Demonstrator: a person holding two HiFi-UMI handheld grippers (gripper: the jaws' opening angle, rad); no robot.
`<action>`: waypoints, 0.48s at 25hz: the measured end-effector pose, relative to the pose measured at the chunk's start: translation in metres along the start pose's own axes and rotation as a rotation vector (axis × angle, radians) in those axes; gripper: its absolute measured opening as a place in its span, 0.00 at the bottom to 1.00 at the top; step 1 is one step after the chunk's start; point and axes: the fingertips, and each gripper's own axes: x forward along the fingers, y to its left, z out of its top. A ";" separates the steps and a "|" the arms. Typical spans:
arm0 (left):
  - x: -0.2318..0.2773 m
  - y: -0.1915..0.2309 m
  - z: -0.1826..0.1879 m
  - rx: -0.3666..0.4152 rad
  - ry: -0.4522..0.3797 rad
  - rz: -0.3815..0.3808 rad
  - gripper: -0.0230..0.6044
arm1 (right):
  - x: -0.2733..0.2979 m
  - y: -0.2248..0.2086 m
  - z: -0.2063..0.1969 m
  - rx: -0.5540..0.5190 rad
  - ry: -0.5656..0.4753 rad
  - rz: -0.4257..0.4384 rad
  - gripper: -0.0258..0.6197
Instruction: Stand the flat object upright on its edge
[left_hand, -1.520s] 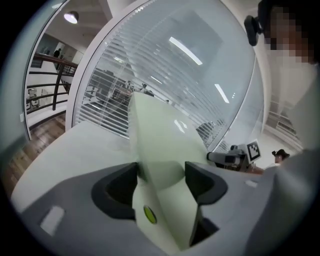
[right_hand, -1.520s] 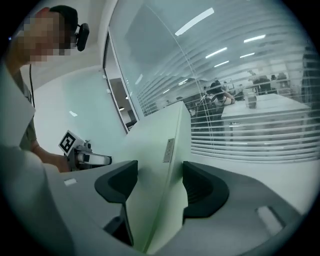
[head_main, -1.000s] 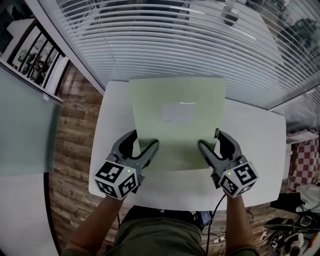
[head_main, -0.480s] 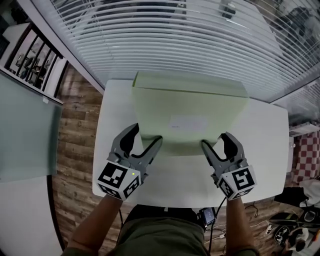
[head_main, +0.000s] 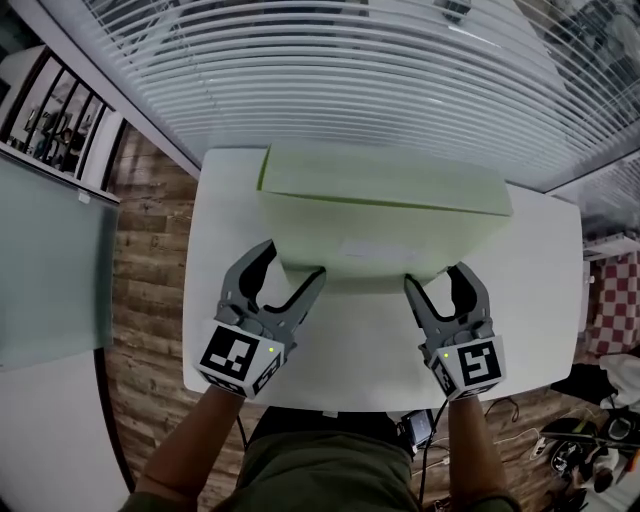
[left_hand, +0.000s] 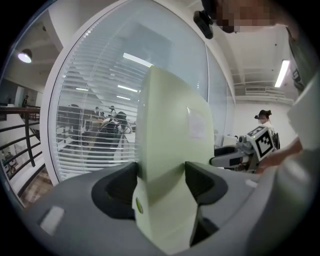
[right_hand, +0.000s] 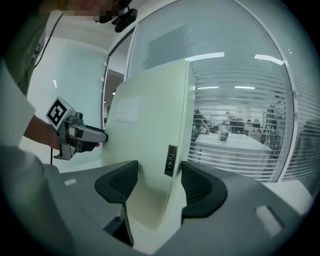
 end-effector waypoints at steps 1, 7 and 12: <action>0.002 -0.002 -0.002 0.003 0.004 0.000 0.48 | -0.001 -0.001 -0.001 -0.001 -0.003 -0.002 0.47; 0.011 -0.009 -0.013 0.021 0.005 -0.001 0.48 | -0.004 -0.011 -0.029 -0.029 0.040 -0.035 0.47; 0.011 -0.005 -0.015 0.054 0.002 -0.002 0.48 | 0.001 -0.007 -0.033 -0.032 0.039 -0.047 0.47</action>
